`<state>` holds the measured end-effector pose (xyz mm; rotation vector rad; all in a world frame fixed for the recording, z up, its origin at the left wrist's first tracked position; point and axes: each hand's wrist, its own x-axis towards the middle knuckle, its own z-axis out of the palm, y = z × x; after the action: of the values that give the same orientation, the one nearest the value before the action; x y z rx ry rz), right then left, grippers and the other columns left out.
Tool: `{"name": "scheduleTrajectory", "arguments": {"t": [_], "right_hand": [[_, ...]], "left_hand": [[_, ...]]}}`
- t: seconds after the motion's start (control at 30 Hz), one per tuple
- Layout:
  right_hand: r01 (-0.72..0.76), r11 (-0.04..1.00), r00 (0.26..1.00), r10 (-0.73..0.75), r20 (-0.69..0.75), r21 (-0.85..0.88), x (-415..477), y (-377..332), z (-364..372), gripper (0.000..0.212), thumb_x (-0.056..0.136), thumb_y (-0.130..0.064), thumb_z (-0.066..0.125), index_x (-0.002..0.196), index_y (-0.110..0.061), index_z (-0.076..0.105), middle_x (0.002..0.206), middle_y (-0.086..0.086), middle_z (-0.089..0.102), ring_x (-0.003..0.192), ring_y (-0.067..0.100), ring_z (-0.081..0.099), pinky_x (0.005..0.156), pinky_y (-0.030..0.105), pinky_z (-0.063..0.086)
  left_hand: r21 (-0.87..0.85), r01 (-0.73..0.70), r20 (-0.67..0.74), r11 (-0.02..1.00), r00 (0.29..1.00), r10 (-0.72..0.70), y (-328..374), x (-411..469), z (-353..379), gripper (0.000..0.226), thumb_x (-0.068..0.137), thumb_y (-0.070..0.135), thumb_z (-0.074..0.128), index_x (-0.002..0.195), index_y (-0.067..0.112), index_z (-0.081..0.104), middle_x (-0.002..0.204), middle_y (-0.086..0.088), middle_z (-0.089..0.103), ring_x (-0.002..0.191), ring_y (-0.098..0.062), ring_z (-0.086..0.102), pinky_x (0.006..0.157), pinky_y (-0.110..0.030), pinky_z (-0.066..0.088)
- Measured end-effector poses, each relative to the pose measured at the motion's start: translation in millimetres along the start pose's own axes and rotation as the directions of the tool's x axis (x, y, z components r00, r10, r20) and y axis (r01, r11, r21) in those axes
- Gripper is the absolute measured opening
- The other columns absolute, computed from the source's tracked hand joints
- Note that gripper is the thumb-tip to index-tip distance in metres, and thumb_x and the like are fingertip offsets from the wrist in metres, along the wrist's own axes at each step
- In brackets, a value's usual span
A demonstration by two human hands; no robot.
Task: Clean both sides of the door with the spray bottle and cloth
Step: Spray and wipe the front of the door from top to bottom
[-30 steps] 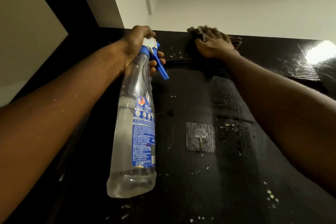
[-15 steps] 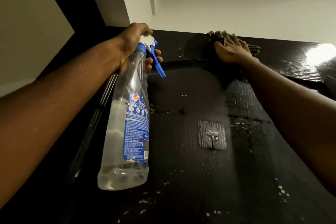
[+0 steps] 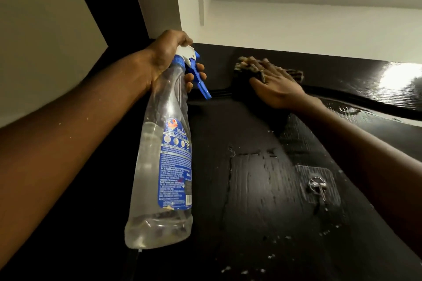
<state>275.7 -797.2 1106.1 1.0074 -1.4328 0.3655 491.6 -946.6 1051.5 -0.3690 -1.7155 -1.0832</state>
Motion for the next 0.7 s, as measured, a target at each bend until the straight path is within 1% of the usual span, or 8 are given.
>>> {"name": "scheduleTrajectory", "arguments": {"t": [0.03, 0.13, 0.2, 0.27, 0.37, 0.5, 0.6, 0.7], "right_hand": [[-0.060, 0.998, 0.998, 0.060, -0.006, -0.008, 2, 10, -4, 0.059, 0.106, -0.047, 0.020, 0.161, -0.033, 0.002, 0.169, -0.009, -0.002, 0.156, 0.015, -0.005, 0.125, 0.039, -0.003], [-0.264, 0.965, 0.964, 0.263, -0.039, -0.011, 29, 28, -14, 0.067, 0.101, -0.054, 0.018, 0.162, -0.029, 0.003, 0.170, -0.006, -0.002, 0.156, 0.018, -0.005, 0.125, 0.044, -0.003], [-0.339, 0.941, 0.939, 0.339, -0.048, 0.006, 52, 23, -16, 0.065, 0.103, -0.052, 0.019, 0.162, -0.030, 0.004, 0.170, -0.006, -0.004, 0.156, 0.019, -0.006, 0.125, 0.046, -0.004], [-0.319, 0.948, 0.947, 0.319, -0.044, 0.008, 73, 1, -13, 0.064, 0.104, -0.052, 0.019, 0.162, -0.031, 0.005, 0.170, -0.005, -0.003, 0.156, 0.020, -0.006, 0.126, 0.047, -0.004], [-0.100, 0.995, 0.995, 0.100, -0.010, -0.016, 80, -47, 0, 0.060, 0.106, -0.048, 0.020, 0.162, -0.031, 0.006, 0.170, -0.005, -0.001, 0.156, 0.017, -0.003, 0.126, 0.042, -0.003], [0.099, 0.995, 0.995, -0.099, 0.007, -0.023, 33, -66, 15, 0.061, 0.102, -0.049, 0.017, 0.161, -0.035, 0.005, 0.168, -0.011, -0.001, 0.155, 0.012, -0.005, 0.127, 0.038, -0.002], [-0.009, 1.000, 1.000, 0.009, -0.014, -0.013, 14, -42, 8, 0.066, 0.099, -0.051, 0.017, 0.161, -0.031, 0.005, 0.169, -0.009, 0.001, 0.155, 0.013, -0.002, 0.126, 0.036, -0.001], [-0.211, 0.977, 0.977, 0.210, -0.044, -0.016, 26, -18, -3, 0.071, 0.097, -0.054, 0.015, 0.162, -0.028, 0.004, 0.170, -0.006, 0.000, 0.156, 0.017, -0.002, 0.126, 0.041, 0.000]], "left_hand": [[-0.004, -0.002, -0.001, 1.000, 1.000, 0.002, -1, 0, -4, 0.042, 0.097, 0.037, 0.035, 0.087, 0.004, 0.058, 0.077, -0.013, 0.066, 0.069, -0.018, 0.060, 0.041, -0.016, 0.045], [-0.007, -0.006, 0.008, 1.000, 1.000, 0.006, -3, 0, -15, 0.043, 0.098, 0.036, 0.033, 0.088, 0.002, 0.058, 0.082, -0.014, 0.065, 0.050, -0.014, 0.061, 0.039, -0.017, 0.044], [0.003, -0.016, 0.015, 1.000, 1.000, 0.016, -5, 2, -18, 0.045, 0.098, 0.036, 0.032, 0.087, 0.001, 0.058, 0.083, -0.016, 0.065, 0.050, -0.015, 0.060, 0.040, -0.016, 0.045], [0.006, -0.014, 0.016, 1.000, 1.000, 0.014, -6, 4, -21, 0.045, 0.098, 0.036, 0.032, 0.085, 0.002, 0.058, 0.082, -0.015, 0.066, 0.059, -0.018, 0.057, 0.041, -0.016, 0.045], [-0.010, -0.011, 0.008, 1.000, 1.000, 0.011, -7, 7, -27, 0.043, 0.097, 0.036, 0.034, 0.085, 0.003, 0.057, 0.079, -0.013, 0.065, 0.074, -0.021, 0.057, 0.042, -0.018, 0.045], [-0.008, -0.011, 0.013, 1.000, 1.000, 0.011, -3, 4, -36, 0.044, 0.097, 0.037, 0.034, 0.084, 0.003, 0.057, 0.081, -0.015, 0.065, 0.049, -0.015, 0.053, 0.042, -0.016, 0.044], [0.006, -0.007, 0.009, 1.000, 1.000, 0.007, -2, 1, -46, 0.045, 0.097, 0.037, 0.034, 0.085, 0.002, 0.058, 0.083, -0.015, 0.066, 0.038, -0.011, 0.054, 0.041, -0.015, 0.045], [0.030, 0.003, 0.009, 1.000, 1.000, -0.003, -3, 1, -55, 0.045, 0.097, 0.038, 0.035, 0.085, 0.003, 0.058, 0.080, -0.013, 0.065, 0.044, -0.012, 0.057, 0.041, -0.016, 0.046]]}}
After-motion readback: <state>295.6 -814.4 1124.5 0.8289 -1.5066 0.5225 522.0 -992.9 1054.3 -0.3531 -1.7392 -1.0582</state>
